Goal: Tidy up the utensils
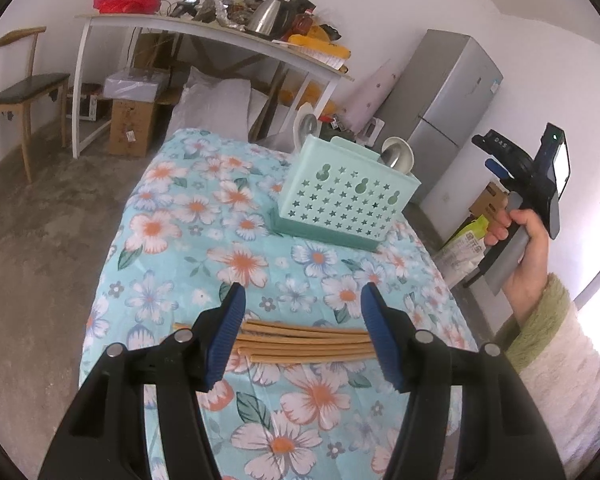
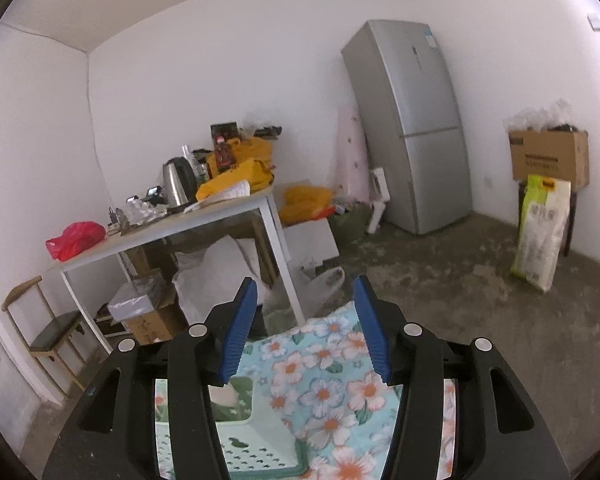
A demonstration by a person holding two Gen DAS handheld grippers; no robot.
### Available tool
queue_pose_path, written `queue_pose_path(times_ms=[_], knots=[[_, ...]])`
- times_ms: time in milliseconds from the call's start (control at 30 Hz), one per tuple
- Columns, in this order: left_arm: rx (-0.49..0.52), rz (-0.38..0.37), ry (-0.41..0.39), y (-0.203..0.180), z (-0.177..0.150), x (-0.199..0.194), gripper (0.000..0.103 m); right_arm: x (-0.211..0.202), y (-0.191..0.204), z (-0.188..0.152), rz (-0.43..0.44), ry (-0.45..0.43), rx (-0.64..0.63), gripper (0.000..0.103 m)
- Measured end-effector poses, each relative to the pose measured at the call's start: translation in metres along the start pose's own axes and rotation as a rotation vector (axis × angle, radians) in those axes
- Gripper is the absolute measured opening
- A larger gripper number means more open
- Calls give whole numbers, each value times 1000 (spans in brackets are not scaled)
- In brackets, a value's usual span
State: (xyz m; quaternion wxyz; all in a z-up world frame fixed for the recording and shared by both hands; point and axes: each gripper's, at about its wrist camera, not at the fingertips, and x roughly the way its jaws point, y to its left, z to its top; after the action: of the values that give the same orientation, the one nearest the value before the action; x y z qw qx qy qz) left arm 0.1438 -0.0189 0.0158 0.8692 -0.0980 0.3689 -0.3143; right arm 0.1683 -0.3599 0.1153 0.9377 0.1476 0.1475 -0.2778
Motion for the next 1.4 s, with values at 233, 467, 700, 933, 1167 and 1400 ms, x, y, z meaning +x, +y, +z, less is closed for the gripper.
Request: queue_pose_path(times_ms=[233, 467, 700, 933, 1167, 1400], knots=[[-27, 5, 3, -4, -5, -6, 58, -11, 6, 10, -11, -4, 17, 49], [-42, 25, -1, -11, -14, -12, 58, -49, -13, -12, 68, 24, 85, 49], [-86, 65, 15, -17, -46, -19, 58, -95, -27, -53, 250, 122, -136, 49], [-52, 149, 67, -27, -86, -6, 58, -94, -38, -112, 414, 422, -197, 49], [203, 265, 50, -46, -68, 41, 58, -99, -43, -179, 435, 600, -117, 44], [444, 353, 125, -57, -56, 122, 58, -97, -58, -199, 385, 625, -113, 41]])
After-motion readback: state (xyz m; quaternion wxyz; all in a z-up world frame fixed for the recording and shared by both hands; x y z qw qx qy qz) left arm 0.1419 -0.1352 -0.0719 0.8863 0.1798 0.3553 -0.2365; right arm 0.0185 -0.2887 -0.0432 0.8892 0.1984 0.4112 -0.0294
